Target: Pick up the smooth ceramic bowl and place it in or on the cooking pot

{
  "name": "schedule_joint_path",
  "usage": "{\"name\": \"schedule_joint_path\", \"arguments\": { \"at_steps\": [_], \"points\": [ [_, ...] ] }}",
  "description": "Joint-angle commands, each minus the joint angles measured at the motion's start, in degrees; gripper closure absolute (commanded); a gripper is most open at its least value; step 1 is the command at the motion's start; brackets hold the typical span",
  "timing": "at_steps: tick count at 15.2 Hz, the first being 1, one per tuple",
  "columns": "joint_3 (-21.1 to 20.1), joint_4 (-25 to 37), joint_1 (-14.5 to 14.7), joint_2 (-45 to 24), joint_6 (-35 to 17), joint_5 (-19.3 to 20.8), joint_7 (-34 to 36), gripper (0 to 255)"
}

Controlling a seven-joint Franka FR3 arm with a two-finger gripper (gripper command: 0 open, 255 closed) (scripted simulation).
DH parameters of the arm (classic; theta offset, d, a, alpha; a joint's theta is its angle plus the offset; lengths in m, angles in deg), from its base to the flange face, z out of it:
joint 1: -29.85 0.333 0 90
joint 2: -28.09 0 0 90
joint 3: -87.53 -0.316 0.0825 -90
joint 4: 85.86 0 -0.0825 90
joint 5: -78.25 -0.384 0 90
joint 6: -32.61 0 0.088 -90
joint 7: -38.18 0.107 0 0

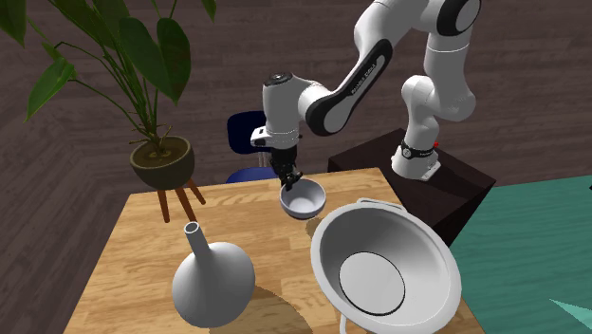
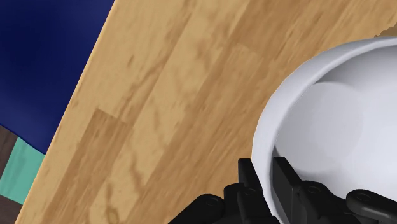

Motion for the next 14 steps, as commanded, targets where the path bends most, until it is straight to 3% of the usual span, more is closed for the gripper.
{"name": "schedule_joint_path", "arguments": {
  "at_steps": [1,14],
  "points": [
    [0.08,0.58,0.06,0.85,1.42,0.24,0.23,255],
    [0.41,4.73,0.25,5.66,10.29,1.51,1.35,255]
  ]
}}
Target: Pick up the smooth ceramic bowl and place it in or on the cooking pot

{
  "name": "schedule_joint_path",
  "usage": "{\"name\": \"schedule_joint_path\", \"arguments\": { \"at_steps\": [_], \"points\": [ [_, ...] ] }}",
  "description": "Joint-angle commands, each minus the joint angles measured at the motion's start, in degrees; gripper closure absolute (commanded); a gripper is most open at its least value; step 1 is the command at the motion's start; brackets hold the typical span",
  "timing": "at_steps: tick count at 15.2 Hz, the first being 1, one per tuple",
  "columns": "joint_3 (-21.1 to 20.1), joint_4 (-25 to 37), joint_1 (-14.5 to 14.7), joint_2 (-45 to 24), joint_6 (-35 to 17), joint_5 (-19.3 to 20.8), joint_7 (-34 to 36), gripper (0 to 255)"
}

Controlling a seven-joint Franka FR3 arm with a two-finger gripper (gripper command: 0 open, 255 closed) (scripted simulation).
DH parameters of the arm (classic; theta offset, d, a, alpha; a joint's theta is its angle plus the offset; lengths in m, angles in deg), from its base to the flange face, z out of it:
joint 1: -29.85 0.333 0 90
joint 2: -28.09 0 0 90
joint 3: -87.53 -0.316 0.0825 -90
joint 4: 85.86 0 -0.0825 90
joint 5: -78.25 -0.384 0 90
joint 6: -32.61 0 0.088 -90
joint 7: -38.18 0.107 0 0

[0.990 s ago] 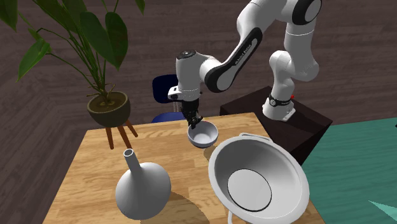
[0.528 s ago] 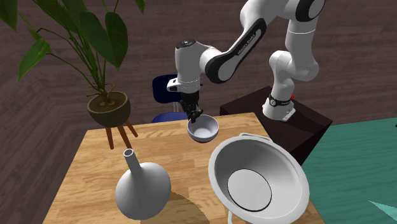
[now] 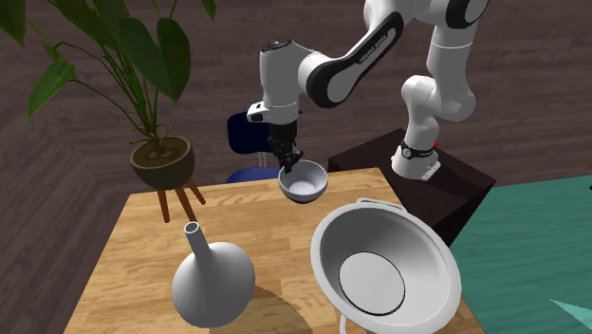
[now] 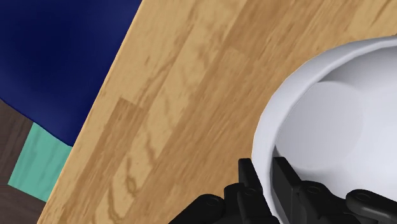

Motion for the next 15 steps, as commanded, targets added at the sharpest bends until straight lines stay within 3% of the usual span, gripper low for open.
{"name": "schedule_joint_path", "arguments": {
  "at_steps": [1,15],
  "points": [
    [-0.03,0.99,0.11,0.52,1.49,0.16,0.32,255],
    [0.10,8.10,0.16,3.53,11.55,0.94,1.16,255]
  ]
}}
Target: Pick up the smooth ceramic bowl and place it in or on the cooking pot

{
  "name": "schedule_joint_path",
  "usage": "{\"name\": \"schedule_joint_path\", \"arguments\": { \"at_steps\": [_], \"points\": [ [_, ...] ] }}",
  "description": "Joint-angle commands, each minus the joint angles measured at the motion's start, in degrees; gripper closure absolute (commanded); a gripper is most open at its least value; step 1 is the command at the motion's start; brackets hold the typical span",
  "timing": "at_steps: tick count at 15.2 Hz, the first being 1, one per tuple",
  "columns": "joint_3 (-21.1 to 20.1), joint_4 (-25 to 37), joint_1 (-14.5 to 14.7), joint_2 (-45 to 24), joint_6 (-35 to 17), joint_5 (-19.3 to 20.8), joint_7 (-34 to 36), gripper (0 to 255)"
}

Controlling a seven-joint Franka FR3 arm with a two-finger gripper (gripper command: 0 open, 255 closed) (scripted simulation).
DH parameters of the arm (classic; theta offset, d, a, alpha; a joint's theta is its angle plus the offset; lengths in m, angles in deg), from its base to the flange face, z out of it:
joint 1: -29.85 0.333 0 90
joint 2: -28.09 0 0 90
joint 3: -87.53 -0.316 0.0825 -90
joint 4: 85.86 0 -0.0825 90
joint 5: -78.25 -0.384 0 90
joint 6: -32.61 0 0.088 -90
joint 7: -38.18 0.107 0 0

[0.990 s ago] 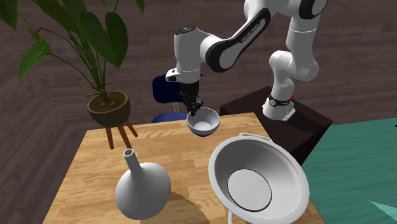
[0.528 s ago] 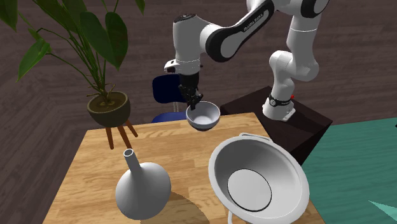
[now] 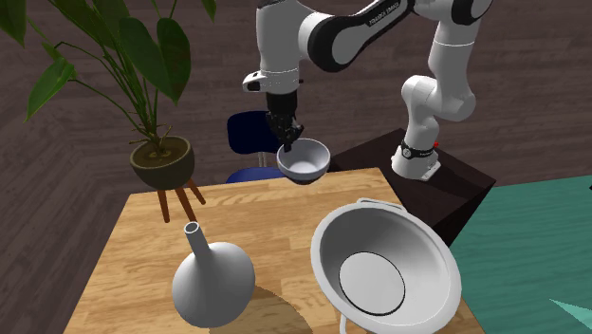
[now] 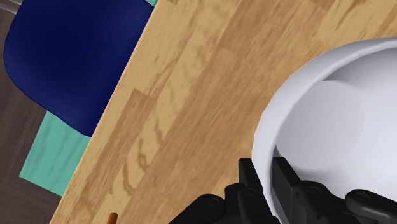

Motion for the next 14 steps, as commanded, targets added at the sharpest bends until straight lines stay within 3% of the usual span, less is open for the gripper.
{"name": "schedule_joint_path", "arguments": {
  "at_steps": [1,14],
  "points": [
    [0.03,1.13,-0.03,0.23,1.36,0.06,0.05,255],
    [-7.81,-0.65,9.13,3.99,2.48,0.94,17.35,255]
  ]
}}
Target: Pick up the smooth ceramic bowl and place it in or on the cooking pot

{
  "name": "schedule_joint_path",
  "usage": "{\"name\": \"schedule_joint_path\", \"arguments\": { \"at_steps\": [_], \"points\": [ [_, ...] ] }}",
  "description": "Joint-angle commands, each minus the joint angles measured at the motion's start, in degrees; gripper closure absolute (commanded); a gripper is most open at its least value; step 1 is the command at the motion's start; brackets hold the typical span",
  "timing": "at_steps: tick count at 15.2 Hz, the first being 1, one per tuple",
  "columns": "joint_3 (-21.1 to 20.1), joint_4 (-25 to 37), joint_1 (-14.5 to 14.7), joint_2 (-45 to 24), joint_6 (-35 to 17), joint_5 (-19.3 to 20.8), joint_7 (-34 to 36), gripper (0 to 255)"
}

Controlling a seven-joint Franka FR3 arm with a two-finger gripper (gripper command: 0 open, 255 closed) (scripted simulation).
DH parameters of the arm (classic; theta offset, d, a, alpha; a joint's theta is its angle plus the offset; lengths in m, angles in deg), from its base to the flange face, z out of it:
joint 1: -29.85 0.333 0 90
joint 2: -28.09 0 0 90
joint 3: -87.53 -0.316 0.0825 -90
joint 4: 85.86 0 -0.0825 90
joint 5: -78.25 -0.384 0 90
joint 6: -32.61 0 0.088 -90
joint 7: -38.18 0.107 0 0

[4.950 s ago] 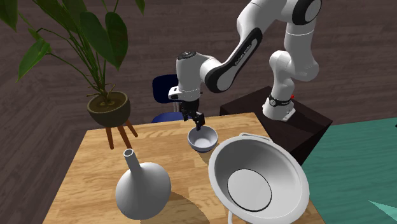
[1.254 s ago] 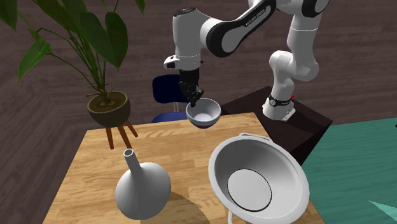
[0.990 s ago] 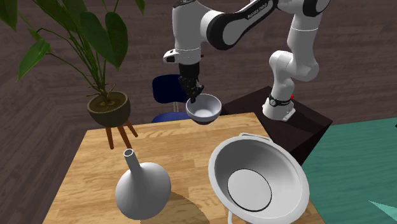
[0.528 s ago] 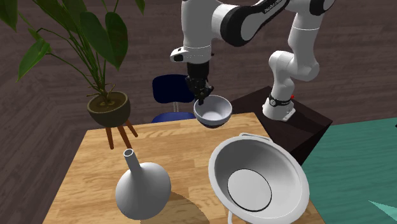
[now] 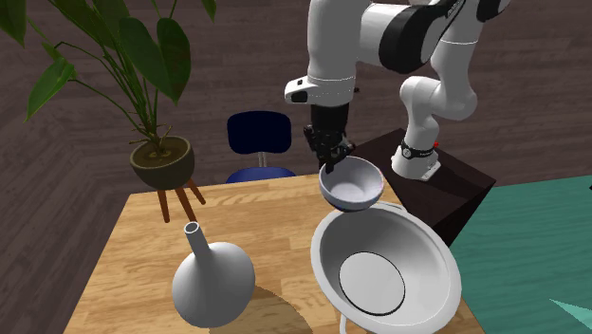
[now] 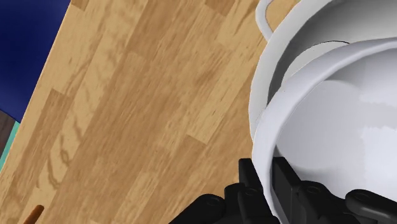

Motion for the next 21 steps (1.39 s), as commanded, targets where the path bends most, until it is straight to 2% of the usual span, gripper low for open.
{"name": "schedule_joint_path", "arguments": {
  "at_steps": [1,9,21],
  "points": [
    [-1.15,0.92,1.26,-0.27,0.54,0.06,2.55,255],
    [-5.72,5.73,6.52,-2.74,2.44,0.60,12.59,255],
    [-5.73,-1.72,6.56,-4.18,-6.45,0.60,12.31,255]
  ]
}}
